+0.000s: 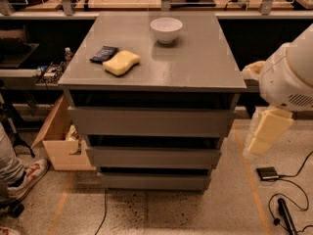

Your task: Open middle drawer

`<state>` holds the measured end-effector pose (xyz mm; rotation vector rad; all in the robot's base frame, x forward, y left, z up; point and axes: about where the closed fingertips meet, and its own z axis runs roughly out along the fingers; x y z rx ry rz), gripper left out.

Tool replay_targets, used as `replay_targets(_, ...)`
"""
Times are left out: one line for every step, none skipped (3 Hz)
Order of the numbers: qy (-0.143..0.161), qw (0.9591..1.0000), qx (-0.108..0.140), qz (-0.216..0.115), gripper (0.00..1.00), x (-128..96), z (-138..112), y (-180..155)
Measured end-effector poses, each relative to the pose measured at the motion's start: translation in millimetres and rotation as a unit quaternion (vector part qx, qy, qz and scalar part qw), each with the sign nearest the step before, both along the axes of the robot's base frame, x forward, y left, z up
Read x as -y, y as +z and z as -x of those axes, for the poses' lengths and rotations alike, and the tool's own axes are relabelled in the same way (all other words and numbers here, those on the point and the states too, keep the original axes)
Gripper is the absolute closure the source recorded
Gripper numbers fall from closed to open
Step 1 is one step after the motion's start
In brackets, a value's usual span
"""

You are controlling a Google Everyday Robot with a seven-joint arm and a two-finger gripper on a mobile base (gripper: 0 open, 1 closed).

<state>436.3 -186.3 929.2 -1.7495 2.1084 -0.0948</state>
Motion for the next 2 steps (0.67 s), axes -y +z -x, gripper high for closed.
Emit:
replay_targets(0.011, 0.9996, -0.017, -0.021, 0.0, -7.0, -2.2, -50.9)
replay_targets(0.013, 0.9988, -0.029, -0.038, 0.0, -14.1, -7.3, -102.7)
